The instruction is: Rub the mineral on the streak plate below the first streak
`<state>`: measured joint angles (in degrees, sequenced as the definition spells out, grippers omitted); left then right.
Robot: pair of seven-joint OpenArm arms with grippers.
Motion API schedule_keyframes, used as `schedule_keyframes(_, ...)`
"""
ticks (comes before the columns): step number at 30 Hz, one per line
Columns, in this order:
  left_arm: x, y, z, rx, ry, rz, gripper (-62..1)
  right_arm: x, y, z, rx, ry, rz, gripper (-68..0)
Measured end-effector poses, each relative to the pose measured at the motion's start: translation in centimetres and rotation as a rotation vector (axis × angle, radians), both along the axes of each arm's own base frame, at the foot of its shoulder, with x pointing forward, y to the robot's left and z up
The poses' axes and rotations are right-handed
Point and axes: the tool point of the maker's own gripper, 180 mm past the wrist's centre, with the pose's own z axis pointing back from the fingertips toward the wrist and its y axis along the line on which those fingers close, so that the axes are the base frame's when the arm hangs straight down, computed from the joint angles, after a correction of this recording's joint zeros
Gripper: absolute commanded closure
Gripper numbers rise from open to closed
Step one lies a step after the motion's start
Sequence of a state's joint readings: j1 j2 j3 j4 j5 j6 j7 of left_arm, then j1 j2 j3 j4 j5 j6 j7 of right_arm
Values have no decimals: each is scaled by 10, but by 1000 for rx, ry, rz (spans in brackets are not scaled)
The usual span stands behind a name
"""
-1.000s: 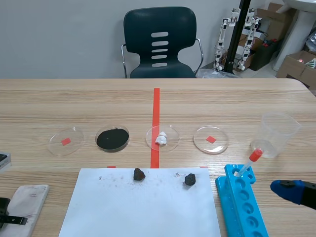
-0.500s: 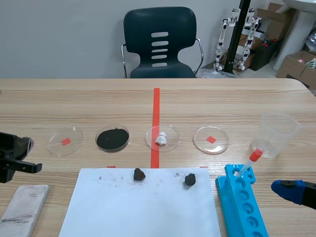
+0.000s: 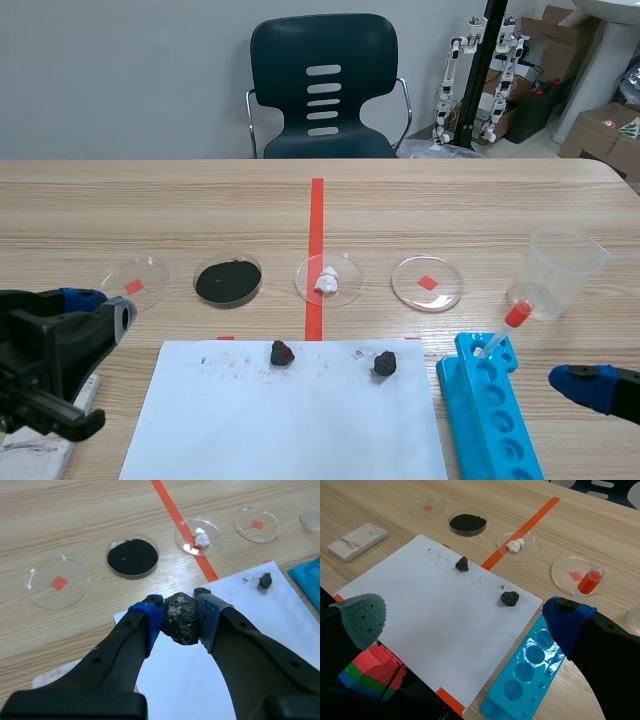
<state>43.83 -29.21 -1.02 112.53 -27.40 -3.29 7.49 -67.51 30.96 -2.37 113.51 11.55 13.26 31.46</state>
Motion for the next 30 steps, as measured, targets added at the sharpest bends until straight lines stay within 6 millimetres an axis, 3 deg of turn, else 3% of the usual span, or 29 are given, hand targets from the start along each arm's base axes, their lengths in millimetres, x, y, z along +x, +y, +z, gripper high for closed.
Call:
schedule_keyframes(11, -25, -8, -4, 16, -17, -56, -85, 0, 0, 0, 0, 0, 0, -679)
schedule_keyframes(30, -32, -9, -9, 48, -12, -78, -85, 0, 0, 0, 0, 0, 0, -679)
